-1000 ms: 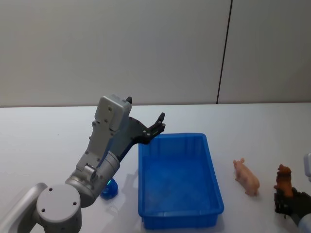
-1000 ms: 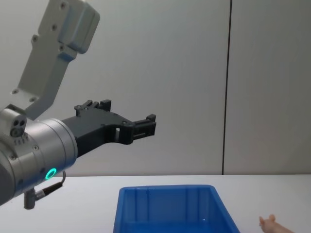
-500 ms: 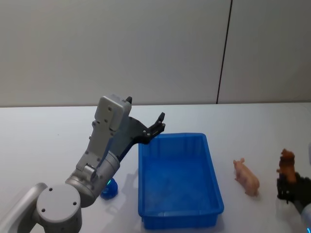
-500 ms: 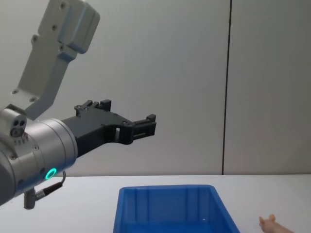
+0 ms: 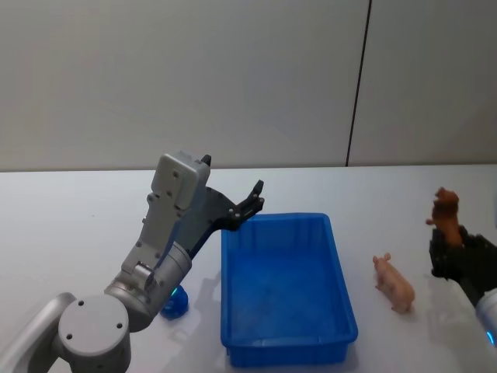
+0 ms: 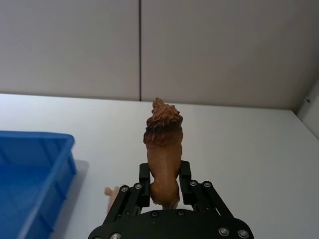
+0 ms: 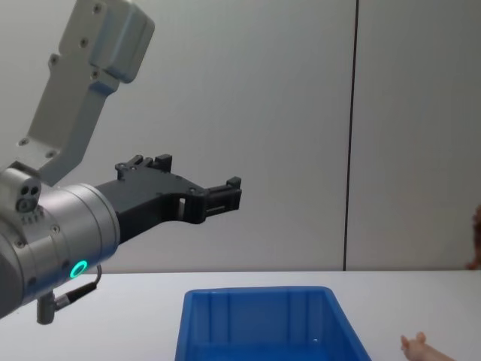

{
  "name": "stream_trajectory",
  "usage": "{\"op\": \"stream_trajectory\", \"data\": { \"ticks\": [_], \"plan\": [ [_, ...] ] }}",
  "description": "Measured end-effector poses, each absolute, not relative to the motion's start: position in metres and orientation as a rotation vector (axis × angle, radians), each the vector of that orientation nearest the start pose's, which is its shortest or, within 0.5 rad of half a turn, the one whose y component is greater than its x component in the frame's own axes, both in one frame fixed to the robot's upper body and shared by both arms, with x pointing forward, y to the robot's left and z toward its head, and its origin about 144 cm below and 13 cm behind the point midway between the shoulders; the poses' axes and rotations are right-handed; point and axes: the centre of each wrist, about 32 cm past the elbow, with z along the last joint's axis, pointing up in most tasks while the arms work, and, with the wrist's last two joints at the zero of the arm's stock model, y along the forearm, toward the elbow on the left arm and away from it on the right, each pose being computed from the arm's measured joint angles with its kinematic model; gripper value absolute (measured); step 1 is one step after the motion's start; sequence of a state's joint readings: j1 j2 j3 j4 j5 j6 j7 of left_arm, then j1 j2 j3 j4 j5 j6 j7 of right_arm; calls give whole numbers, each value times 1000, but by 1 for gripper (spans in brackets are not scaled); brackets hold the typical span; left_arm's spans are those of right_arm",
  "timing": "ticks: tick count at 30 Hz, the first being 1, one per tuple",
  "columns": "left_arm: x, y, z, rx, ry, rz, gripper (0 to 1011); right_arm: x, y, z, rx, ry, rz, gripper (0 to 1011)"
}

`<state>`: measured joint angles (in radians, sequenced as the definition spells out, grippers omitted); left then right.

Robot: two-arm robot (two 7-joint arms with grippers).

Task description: Pick up the two dolls from the table and place them into the box.

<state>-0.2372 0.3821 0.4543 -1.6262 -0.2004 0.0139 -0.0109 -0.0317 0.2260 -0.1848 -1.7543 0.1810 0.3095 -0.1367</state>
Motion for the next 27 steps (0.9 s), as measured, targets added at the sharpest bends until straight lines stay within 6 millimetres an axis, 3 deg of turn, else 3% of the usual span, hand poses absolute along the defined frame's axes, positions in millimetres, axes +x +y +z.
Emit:
{"op": "stream_trajectory", "data": {
  "ticks": [27],
  "plan": [
    [492, 198, 1204, 61, -268, 1124, 1001, 451, -188, 1214, -142, 61, -1105, 331]
  ]
}}
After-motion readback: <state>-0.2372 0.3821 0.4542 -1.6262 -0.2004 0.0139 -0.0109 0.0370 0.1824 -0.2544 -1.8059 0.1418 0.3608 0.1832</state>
